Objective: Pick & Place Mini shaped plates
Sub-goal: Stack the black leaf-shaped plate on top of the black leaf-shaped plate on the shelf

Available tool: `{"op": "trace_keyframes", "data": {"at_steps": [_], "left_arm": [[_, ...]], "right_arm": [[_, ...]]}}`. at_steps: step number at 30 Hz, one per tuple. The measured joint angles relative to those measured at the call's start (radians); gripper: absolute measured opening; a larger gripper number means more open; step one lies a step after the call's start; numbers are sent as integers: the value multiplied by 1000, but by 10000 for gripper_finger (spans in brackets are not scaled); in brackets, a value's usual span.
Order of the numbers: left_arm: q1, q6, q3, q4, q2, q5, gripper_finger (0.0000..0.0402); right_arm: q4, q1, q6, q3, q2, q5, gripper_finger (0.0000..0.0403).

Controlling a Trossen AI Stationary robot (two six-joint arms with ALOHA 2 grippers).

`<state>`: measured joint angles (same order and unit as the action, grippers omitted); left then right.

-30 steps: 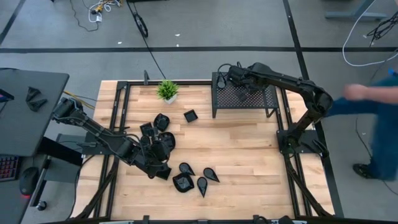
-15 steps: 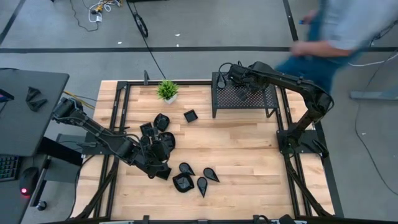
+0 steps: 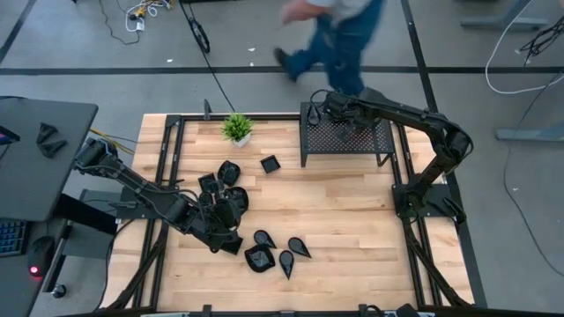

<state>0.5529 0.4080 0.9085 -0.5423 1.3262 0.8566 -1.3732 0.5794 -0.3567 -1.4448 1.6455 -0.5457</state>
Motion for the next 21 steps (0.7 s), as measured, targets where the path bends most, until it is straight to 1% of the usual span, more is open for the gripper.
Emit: {"op": "trace_keyframes", "data": {"at_steps": [5, 7, 9, 11, 13, 21], "left_arm": [[0, 0, 0, 0, 0, 0, 177], [0, 0, 0, 0, 0, 0, 177], [0, 0, 0, 1, 0, 0, 177], [0, 0, 0, 2, 0, 0, 177], [0, 0, 0, 4, 0, 0, 177], [0, -1, 0, 21, 0, 0, 177]], "right_arm": [[-35, 10, 28, 0, -3, 5, 114], [-44, 11, 57, 0, -12, 15, 121], [-43, 11, 87, 0, -27, 54, 120], [-41, 11, 104, 0, -46, 95, 112], [-42, 10, 103, 0, -66, 110, 101], [-43, 11, 95, 0, -97, 121, 42]]}}
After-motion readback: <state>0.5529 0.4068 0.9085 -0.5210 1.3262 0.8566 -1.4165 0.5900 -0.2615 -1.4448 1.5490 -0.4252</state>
